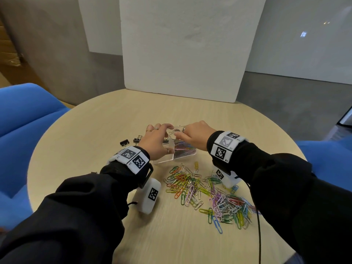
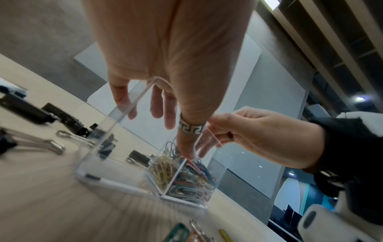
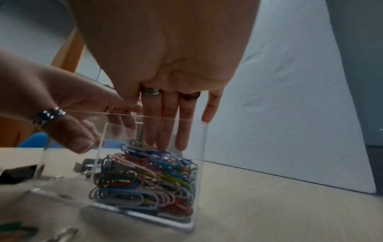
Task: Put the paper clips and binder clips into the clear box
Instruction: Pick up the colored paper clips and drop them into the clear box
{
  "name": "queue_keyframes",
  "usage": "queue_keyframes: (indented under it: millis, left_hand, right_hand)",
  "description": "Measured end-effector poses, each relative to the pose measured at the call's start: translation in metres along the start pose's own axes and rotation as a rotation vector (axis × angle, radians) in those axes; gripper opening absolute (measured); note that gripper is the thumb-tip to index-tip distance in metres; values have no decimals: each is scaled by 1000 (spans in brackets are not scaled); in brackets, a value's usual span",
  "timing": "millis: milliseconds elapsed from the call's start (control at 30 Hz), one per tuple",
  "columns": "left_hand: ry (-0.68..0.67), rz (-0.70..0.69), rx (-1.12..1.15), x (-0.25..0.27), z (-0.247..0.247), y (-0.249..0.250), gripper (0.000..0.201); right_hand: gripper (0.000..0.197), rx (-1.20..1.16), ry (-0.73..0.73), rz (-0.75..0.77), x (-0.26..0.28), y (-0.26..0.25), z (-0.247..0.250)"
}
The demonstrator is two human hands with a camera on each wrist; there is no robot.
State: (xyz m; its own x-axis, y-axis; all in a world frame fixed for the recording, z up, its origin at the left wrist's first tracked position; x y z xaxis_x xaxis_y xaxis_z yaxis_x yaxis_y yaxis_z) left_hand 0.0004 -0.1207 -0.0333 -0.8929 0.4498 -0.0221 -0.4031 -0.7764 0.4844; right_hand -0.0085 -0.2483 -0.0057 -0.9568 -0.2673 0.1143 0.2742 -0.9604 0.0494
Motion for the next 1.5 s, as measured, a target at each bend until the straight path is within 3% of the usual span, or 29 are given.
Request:
queue_keyframes:
  millis: [167, 300, 367, 467, 600, 867, 1300, 1500]
  left_hand:
    - [-12, -6, 7, -2, 0, -1, 72]
    - [-1, -1, 3, -3, 1, -1, 73]
    - [-3, -3, 5, -4, 0, -2, 73]
    - [-1, -5, -2, -6, 1, -4, 72]
    - [-12, 7, -19, -9, 1, -5, 72]
    - [-12, 1, -25, -10, 1, -6, 72]
    - [-7, 3, -1, -8, 2, -5, 70]
    - [-12, 11, -3, -8, 2, -5, 71]
  right_hand:
    - [59, -143, -31, -36, 7, 8, 0]
    - [50, -455, 232, 25, 26, 13, 19]
    - [51, -552, 275, 39, 37, 11, 21]
    - [47, -525, 107, 71, 44, -2, 6]
    - [39, -277, -221, 88, 35, -20, -23]
    - [31, -229, -438, 143, 42, -30, -37]
    - [59, -359, -490, 177, 64, -28, -49]
    - [40, -359, -439, 211, 64, -24, -51]
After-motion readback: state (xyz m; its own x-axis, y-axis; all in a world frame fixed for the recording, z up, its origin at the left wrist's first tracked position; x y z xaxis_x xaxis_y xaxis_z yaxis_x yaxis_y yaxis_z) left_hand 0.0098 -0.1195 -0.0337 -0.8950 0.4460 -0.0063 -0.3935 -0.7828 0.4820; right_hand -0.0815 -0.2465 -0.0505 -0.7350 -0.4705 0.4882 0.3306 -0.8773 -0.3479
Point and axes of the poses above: each hand's wrist, its own x-axis away from the middle knuckle, its own z-axis out of the back of the hand, y = z × x, the point moved 4 cm from there along -x, towards the middle knuckle, and after that the axes turned 5 degrees about -y, right-handed, at the moved point
